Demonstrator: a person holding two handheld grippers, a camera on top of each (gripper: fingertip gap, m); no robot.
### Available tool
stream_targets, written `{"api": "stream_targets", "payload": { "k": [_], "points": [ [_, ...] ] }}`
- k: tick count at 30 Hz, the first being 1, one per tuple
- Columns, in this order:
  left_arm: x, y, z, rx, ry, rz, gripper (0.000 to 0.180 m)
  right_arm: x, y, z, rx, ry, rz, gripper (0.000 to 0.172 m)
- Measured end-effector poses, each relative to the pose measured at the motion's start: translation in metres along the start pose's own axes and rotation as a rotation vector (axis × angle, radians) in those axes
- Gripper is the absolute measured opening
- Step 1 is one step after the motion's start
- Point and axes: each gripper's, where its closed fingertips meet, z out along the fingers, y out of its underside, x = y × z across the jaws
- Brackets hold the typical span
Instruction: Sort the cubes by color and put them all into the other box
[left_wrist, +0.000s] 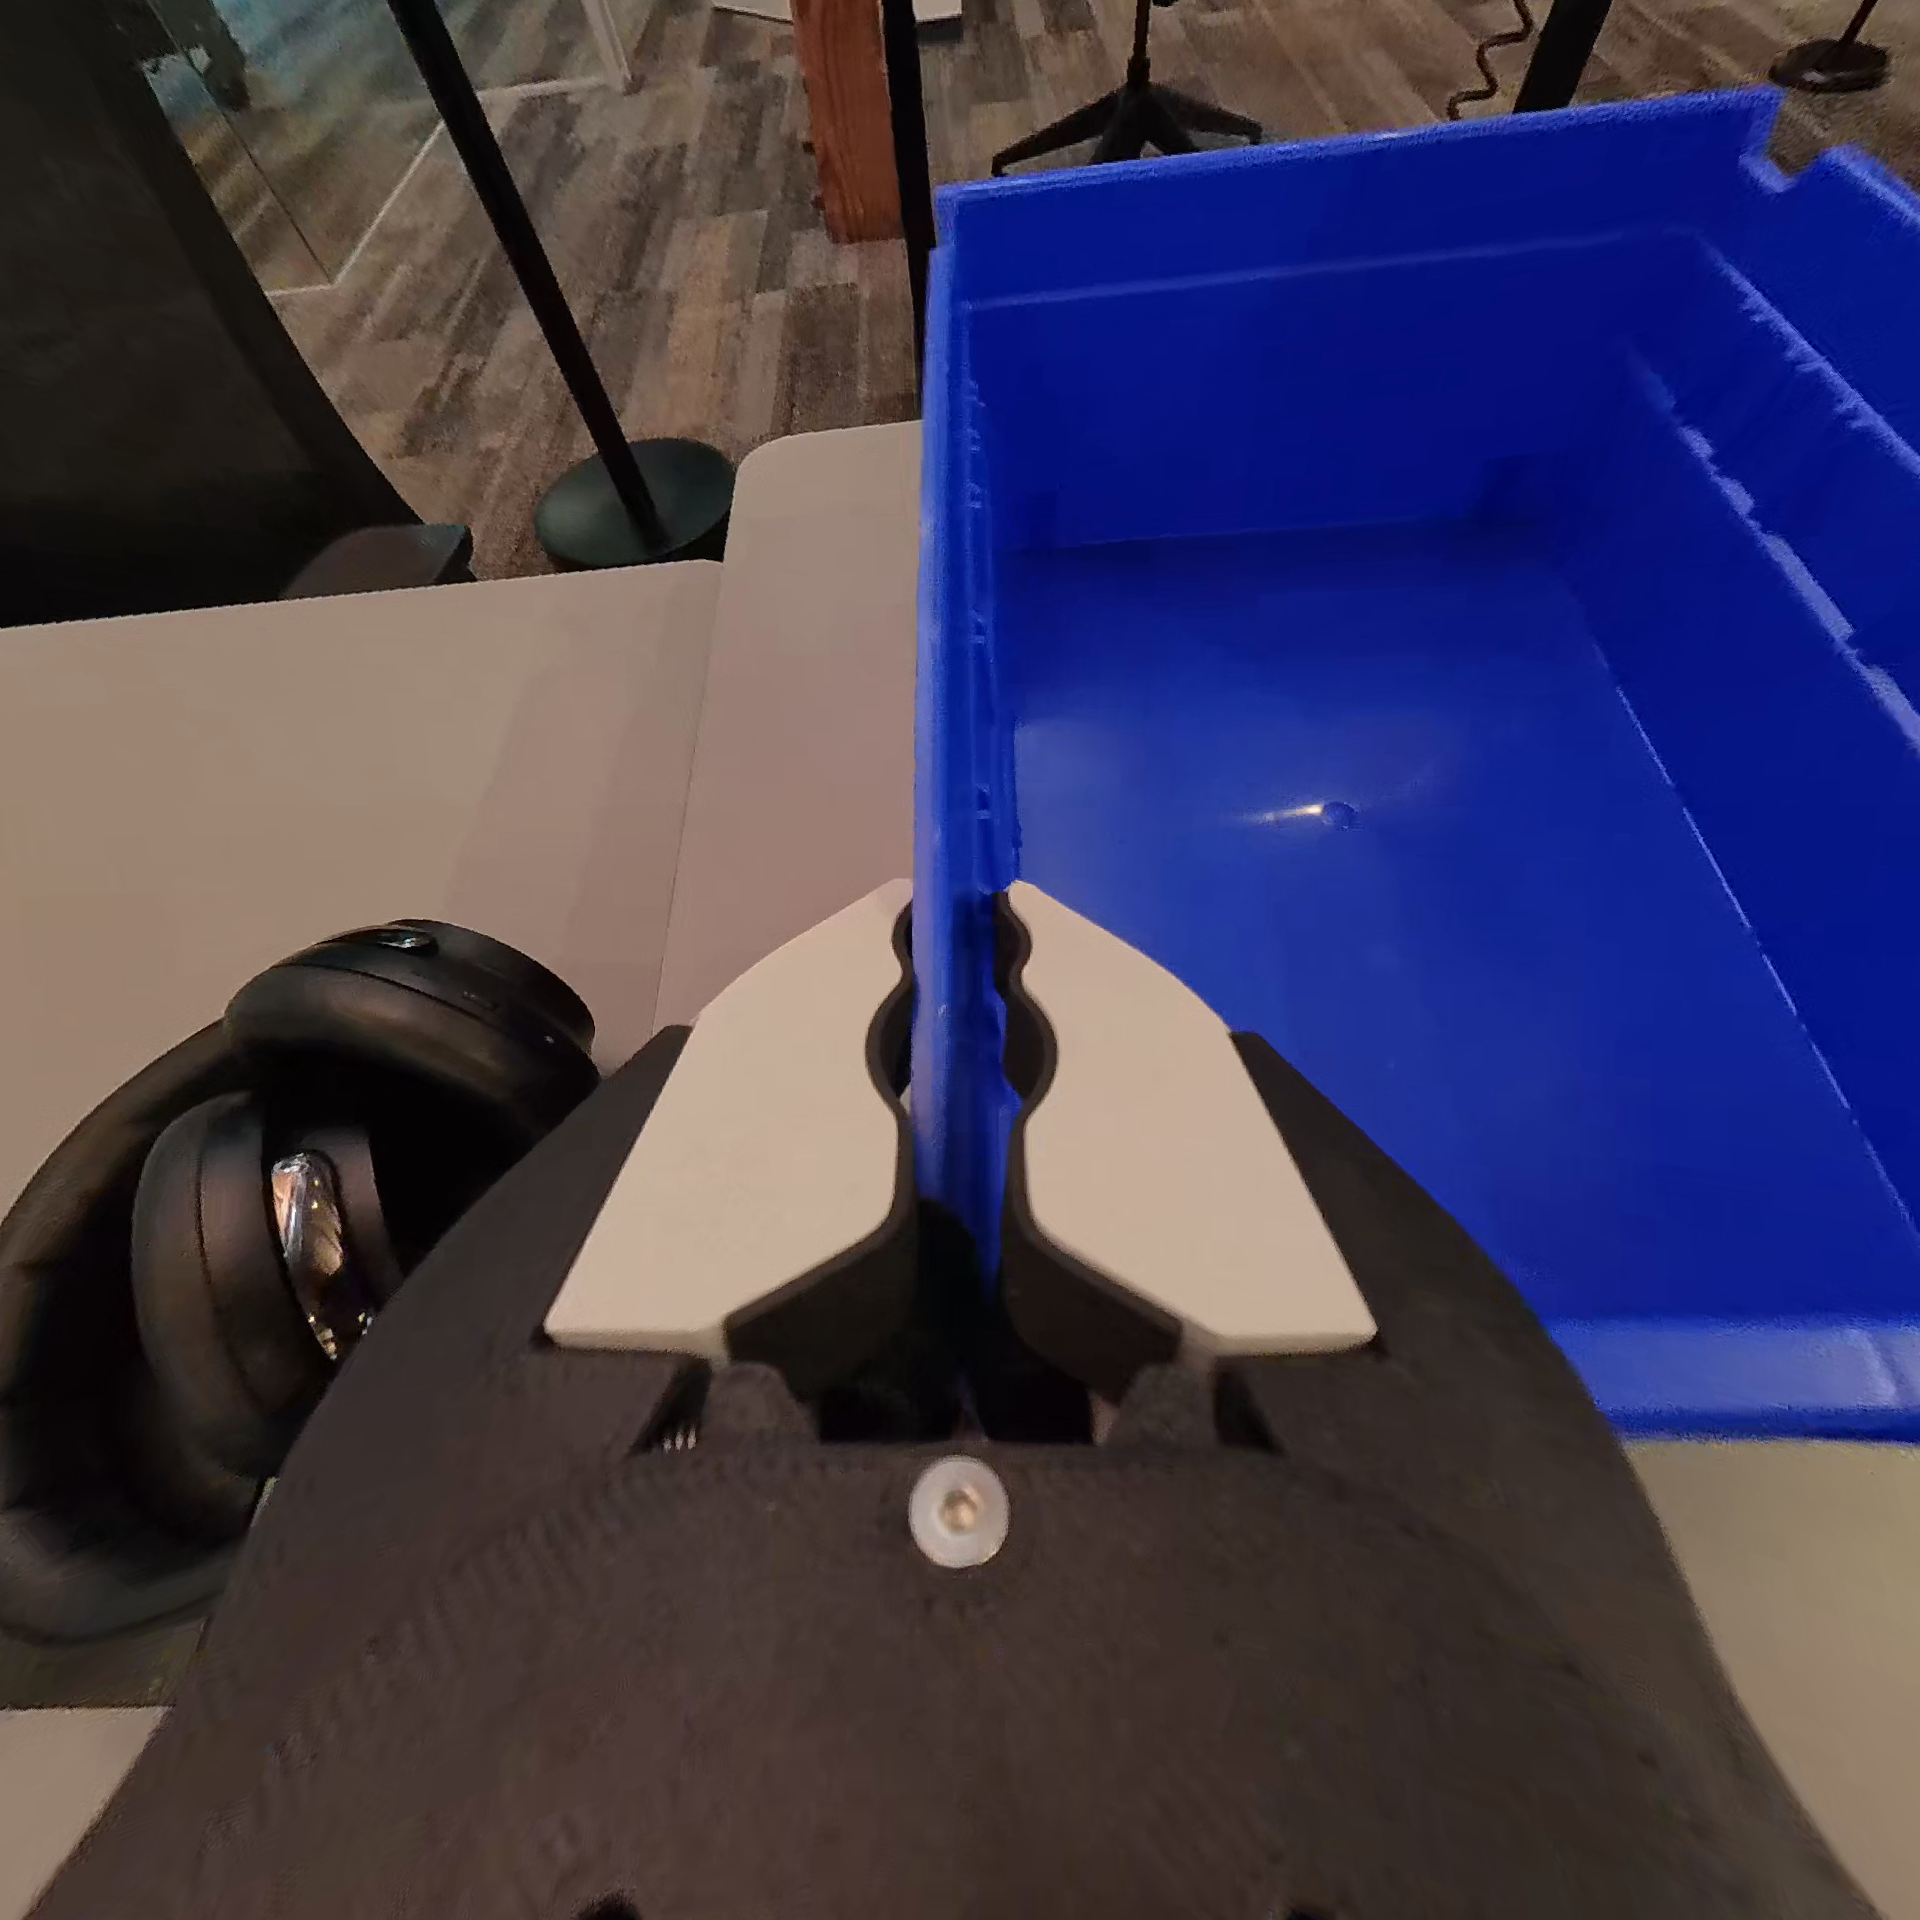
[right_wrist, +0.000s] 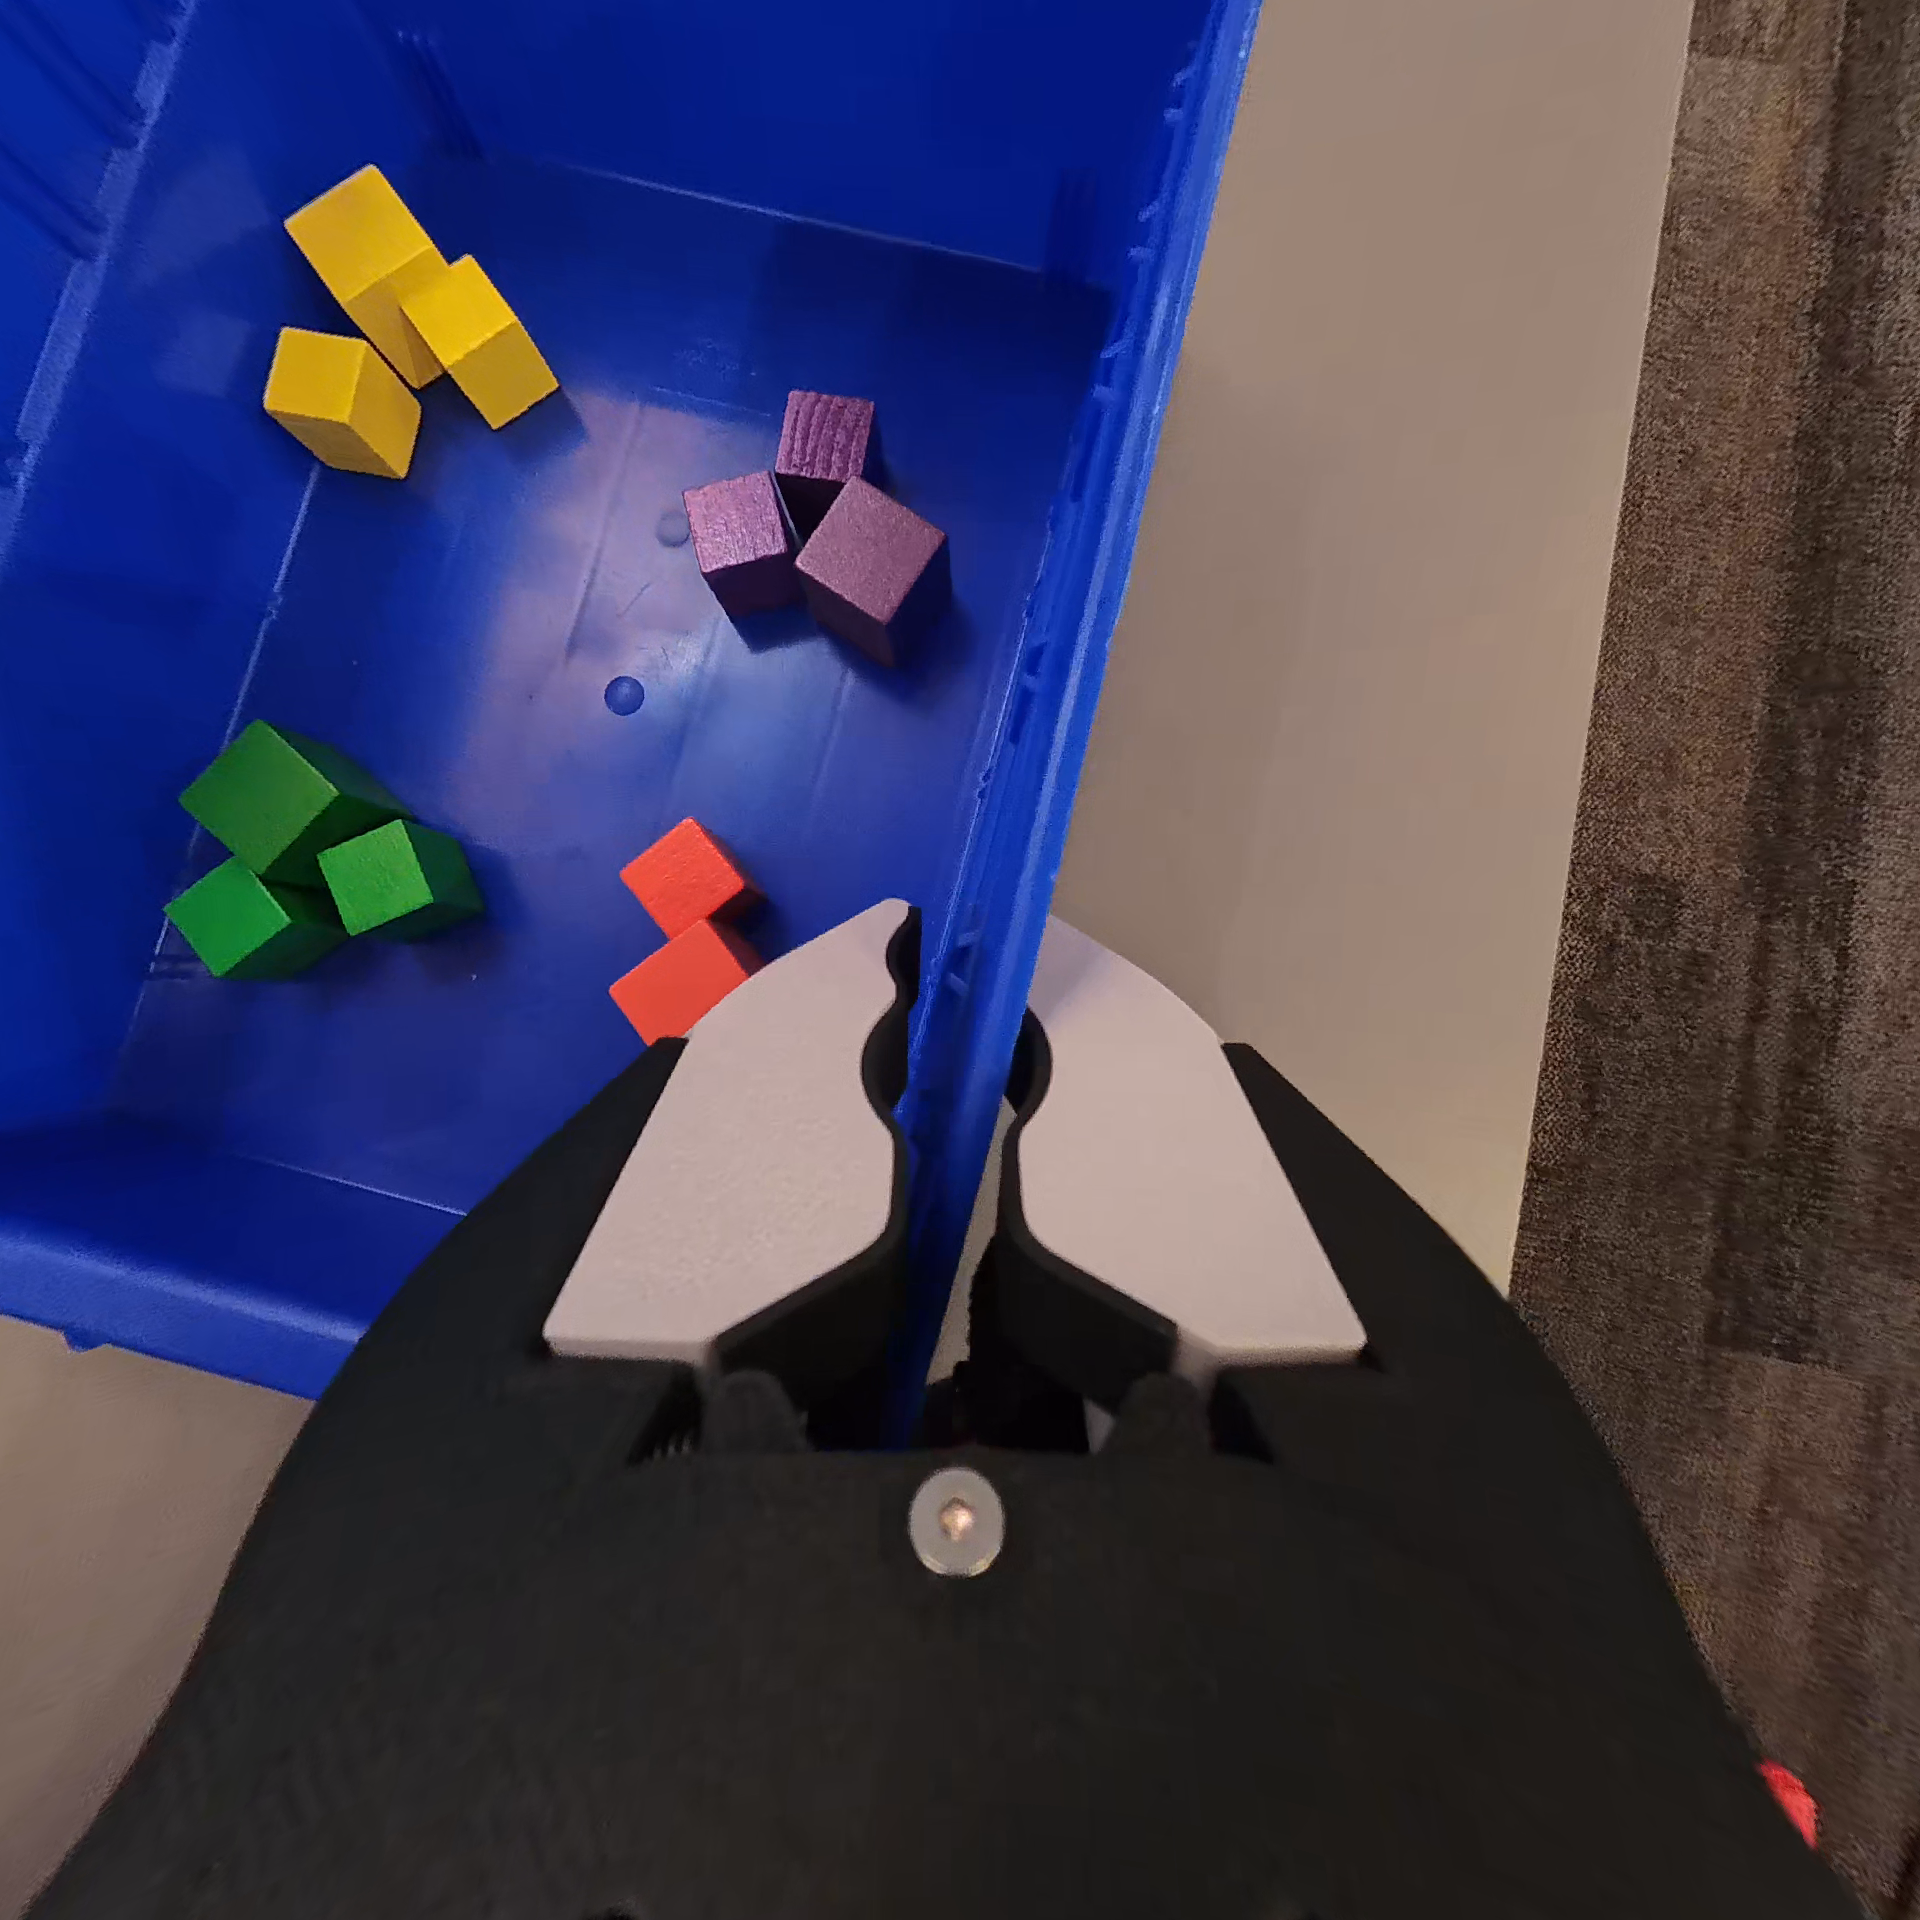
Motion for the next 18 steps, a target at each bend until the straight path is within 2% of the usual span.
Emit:
{"api": "stream_targets", "payload": {
  "k": [10,18],
  "points": [
    [0.0,0.003,-0.011,0.056,-0.02,-0.06,0.006,-0.004,0.006,-0.004,-0.005,0.002,0.005,0.011],
    [-0.001,0.007,-0.039,0.07,-0.01,-0.061,0.005,-0.015,0.019,-0.015,-0.008,-0.007,0.007,0.011]
  ]
}}
